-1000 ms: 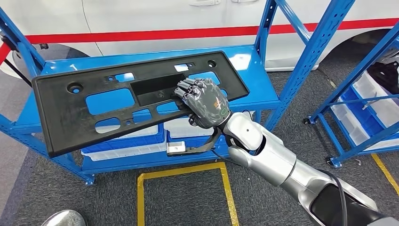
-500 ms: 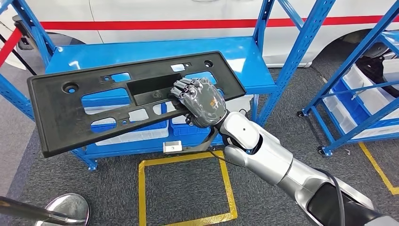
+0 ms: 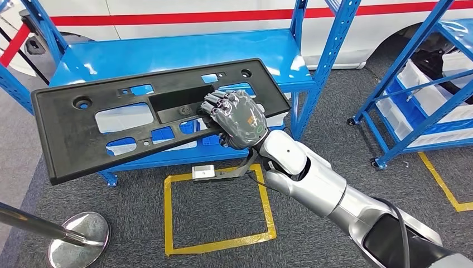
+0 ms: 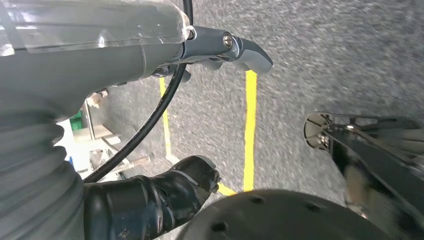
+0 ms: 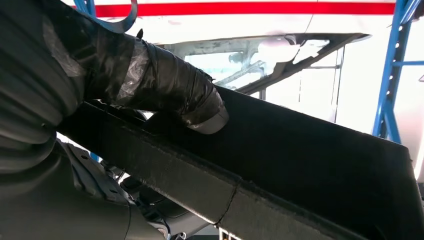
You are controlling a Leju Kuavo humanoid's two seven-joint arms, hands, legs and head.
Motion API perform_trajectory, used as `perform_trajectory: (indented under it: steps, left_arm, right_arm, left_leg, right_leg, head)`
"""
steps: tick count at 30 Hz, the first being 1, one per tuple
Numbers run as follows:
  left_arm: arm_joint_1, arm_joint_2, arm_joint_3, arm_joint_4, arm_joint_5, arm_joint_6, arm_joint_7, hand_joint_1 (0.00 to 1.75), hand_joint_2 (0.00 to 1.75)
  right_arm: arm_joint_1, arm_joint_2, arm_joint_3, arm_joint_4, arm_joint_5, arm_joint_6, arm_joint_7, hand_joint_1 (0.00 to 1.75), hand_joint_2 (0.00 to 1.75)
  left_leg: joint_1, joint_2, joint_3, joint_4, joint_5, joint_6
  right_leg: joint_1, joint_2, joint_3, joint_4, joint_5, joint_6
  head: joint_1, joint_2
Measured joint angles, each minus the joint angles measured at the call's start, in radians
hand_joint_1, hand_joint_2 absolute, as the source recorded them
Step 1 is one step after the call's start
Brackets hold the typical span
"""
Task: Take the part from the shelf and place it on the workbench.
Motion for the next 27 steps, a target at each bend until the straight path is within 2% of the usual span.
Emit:
perform_trajectory:
  steps: [1,2,3,4,5,6,7,9,10,11,12,13,14,15,16,17,18,20,21,22,24,25,26,27]
  left_arm:
    - [-0.001,0.000,0.004,-0.003,-0.009,-0.004,0.001,0.00,1.75]
    - [-0.002,-0.001,0.009,-0.005,-0.019,-0.009,0.001,0.00,1.75]
    - [-0.002,-0.001,0.015,-0.007,-0.028,-0.013,0.001,0.00,1.75]
    - [-0.002,-0.002,0.021,-0.010,-0.037,-0.018,0.001,0.00,1.75]
    - [-0.002,-0.003,0.028,-0.012,-0.046,-0.021,0.001,0.00,1.75]
    - [-0.002,-0.004,0.035,-0.014,-0.054,-0.024,0.001,0.00,1.75]
    - [-0.002,-0.005,0.041,-0.016,-0.063,-0.028,0.001,0.00,1.75]
    - [-0.004,-0.007,0.051,-0.021,-0.084,-0.035,0.000,0.00,1.75]
    - [-0.005,-0.008,0.058,-0.023,-0.095,-0.039,-0.001,0.00,1.75]
    - [-0.005,-0.010,0.064,-0.024,-0.106,-0.042,-0.002,0.00,1.75]
    - [-0.006,-0.011,0.071,-0.024,-0.114,-0.044,-0.003,0.00,1.75]
    - [-0.006,-0.012,0.077,-0.025,-0.120,-0.045,-0.004,0.00,1.75]
    - [-0.007,-0.014,0.082,-0.025,-0.125,-0.046,-0.005,0.00,1.75]
    - [-0.007,-0.017,0.087,-0.025,-0.128,-0.046,-0.006,0.00,1.75]
    - [-0.008,-0.020,0.092,-0.025,-0.131,-0.046,-0.007,0.00,1.75]
    - [-0.009,-0.023,0.096,-0.025,-0.134,-0.046,-0.008,0.00,1.75]
    - [-0.009,-0.024,0.100,-0.025,-0.137,-0.045,-0.010,0.00,1.75]
    - [-0.013,-0.025,0.112,-0.025,-0.147,-0.046,-0.011,0.00,1.75]
    - [-0.015,-0.026,0.118,-0.025,-0.151,-0.046,-0.013,0.00,1.75]
    - [-0.016,-0.026,0.124,-0.025,-0.157,-0.047,-0.014,0.00,1.75]
    - [-0.017,-0.026,0.136,-0.025,-0.165,-0.049,-0.017,0.00,1.75]
    - [-0.017,-0.026,0.142,-0.025,-0.169,-0.050,-0.017,0.00,1.75]
    - [-0.018,-0.026,0.147,-0.025,-0.171,-0.050,-0.018,0.00,1.75]
    - [-0.019,-0.026,0.150,-0.025,-0.173,-0.050,-0.018,0.00,1.75]
  right_arm:
    - [-0.003,0.001,0.000,0.001,-0.002,0.001,0.000,1.75,1.75]
    - [-0.007,0.003,0.000,0.003,-0.004,0.002,0.000,1.75,1.75]
    - [-0.011,0.005,0.000,0.005,-0.006,0.003,0.000,1.75,1.75]
    - [-0.014,0.007,0.001,0.008,-0.008,0.004,0.000,1.75,1.75]
    - [-0.017,0.009,0.003,0.011,-0.009,0.007,-0.001,1.75,1.75]
    - [-0.020,0.010,0.004,0.015,-0.011,0.010,-0.001,1.75,1.75]
    - [-0.022,0.012,0.007,0.018,-0.014,0.015,-0.002,1.75,1.75]
    - [-0.028,0.014,0.014,0.024,-0.023,0.029,-0.003,1.75,1.75]
    - [-0.031,0.016,0.017,0.027,-0.029,0.038,-0.004,1.75,1.75]
    - [-0.033,0.017,0.019,0.031,-0.035,0.046,-0.005,1.75,1.75]
    - [-0.035,0.019,0.022,0.034,-0.041,0.053,-0.005,1.75,1.75]
    - [-0.037,0.021,0.026,0.038,-0.045,0.057,-0.005,1.75,1.75]
    - [-0.040,0.023,0.030,0.042,-0.047,0.059,-0.006,1.75,1.75]
    - [-0.045,0.026,0.032,0.045,-0.048,0.059,-0.006,1.75,1.75]
    - [-0.052,0.030,0.034,0.047,-0.049,0.060,-0.007,1.75,1.75]
    - [-0.060,0.033,0.035,0.050,-0.050,0.060,-0.007,1.75,1.75]
    - [-0.067,0.037,0.035,0.052,-0.051,0.061,-0.008,1.75,1.75]
    - [-0.078,0.043,0.038,0.059,-0.052,0.065,-0.008,1.75,1.75]
    - [-0.081,0.046,0.041,0.063,-0.052,0.068,-0.009,1.75,1.75]
    - [-0.084,0.051,0.045,0.067,-0.053,0.071,-0.009,1.75,1.75]
    - [-0.088,0.061,0.053,0.074,-0.056,0.075,-0.009,1.75,1.75]
    - [-0.090,0.066,0.057,0.077,-0.058,0.076,-0.009,1.75,1.75]
    - [-0.090,0.069,0.060,0.080,-0.060,0.076,-0.009,1.75,1.75]
    - [-0.091,0.070,0.064,0.083,-0.061,0.076,-0.009,1.75,1.75]
  left_leg:
    - [0.000,-0.002,0.046,-0.066,-0.015,0.003]
    - [-0.002,-0.004,0.076,-0.114,-0.034,0.009]
    - [-0.006,-0.005,0.085,-0.137,-0.043,0.018]
    - [-0.006,-0.005,0.078,-0.139,-0.038,0.029]
    - [-0.007,-0.002,0.071,-0.141,-0.027,0.038]
    - [-0.007,0.001,0.063,-0.143,-0.015,0.048]
    - [-0.006,0.004,0.052,-0.145,-0.001,0.057]
    - [-0.009,0.010,0.024,-0.143,0.024,0.068]
    - [-0.011,0.013,0.007,-0.142,0.037,0.070]
    - [-0.014,0.017,-0.011,-0.139,0.049,0.072]
    - [-0.017,0.021,-0.029,-0.137,0.061,0.072]
    - [-0.020,0.026,-0.045,-0.135,0.071,0.072]
    - [-0.023,0.032,-0.058,-0.132,0.081,0.071]
    - [-0.026,0.037,-0.067,-0.131,0.089,0.069]
    - [-0.028,0.044,-0.073,-0.130,0.097,0.065]
    - [-0.028,0.053,-0.075,-0.131,0.105,0.060]
    - [-0.028,0.063,-0.076,-0.133,0.113,0.055]
    - [-0.026,0.076,-0.079,-0.137,0.122,0.043]
    - [-0.025,0.068,-0.085,-0.131,0.110,0.037]
    - [-0.024,0.052,-0.095,-0.107,0.076,0.031]
    - [-0.020,0.016,-0.121,-0.005,-0.029,0.021]
    - [-0.019,0.008,-0.132,0.061,-0.071,0.018]
    - [-0.018,0.005,-0.134,0.112,-0.084,0.016]
    - [-0.018,0.004,-0.124,0.136,-0.072,0.015]
  right_leg:
    - [0.001,0.000,-0.010,0.007,0.008,0.007]
    - [0.001,0.000,-0.015,0.011,0.016,0.013]
    - [0.002,0.000,-0.018,0.011,0.026,0.020]
    - [0.001,0.000,-0.018,0.006,0.036,0.027]
    - [-0.001,0.001,-0.021,0.008,0.032,0.032]
    - [-0.003,0.002,-0.028,0.020,0.010,0.037]
    - [-0.004,0.004,-0.039,0.052,-0.033,0.039]
    - [-0.004,0.007,-0.066,0.167,-0.141,0.043]
    - [-0.003,0.008,-0.075,0.231,-0.174,0.043]
    - [-0.002,0.009,-0.074,0.278,-0.181,0.043]
    - [-0.001,0.009,-0.059,0.296,-0.166,0.041]
    - [0.001,0.007,-0.027,0.280,-0.139,0.036]
    - [0.005,-0.001,0.023,0.229,-0.118,0.028]
    - [0.012,-0.018,0.081,0.158,-0.116,0.017]
    - [0.020,-0.037,0.133,0.085,-0.127,0.007]
    - [0.027,-0.051,0.168,0.028,-0.141,-0.001]
    - [0.033,-0.056,0.184,-0.005,-0.151,-0.008]
    - [0.032,-0.040,0.172,-0.024,-0.131,-0.019]
    - [0.029,-0.031,0.163,-0.029,-0.117,-0.026]
    - [0.025,-0.022,0.149,-0.035,-0.099,-0.033]
    - [0.021,-0.001,0.117,-0.037,-0.069,-0.041]
    - [0.021,0.010,0.098,-0.036,-0.053,-0.042]
    - [0.022,0.021,0.079,-0.033,-0.039,-0.041]
    - [0.022,0.031,0.060,-0.030,-0.026,-0.039]
  head:
    - [0.000,0.000]
    - [0.000,0.000]
    - [0.000,0.000]
    - [0.001,0.000]
    - [0.001,0.000]
    - [0.001,0.000]
    - [0.001,0.000]
    - [0.001,0.000]
    - [0.001,0.000]
    - [0.001,0.000]
    - [0.001,0.000]
    - [0.001,0.000]
    - [0.001,0.000]
    - [0.001,0.000]
    - [0.000,0.000]
    - [0.001,0.000]
    - [0.001,0.000]
    - [0.001,0.000]
    - [0.001,0.000]
    - [0.001,0.000]
    - [0.000,0.000]
    - [0.000,0.000]
    - [0.000,0.000]
    - [0.000,0.000]
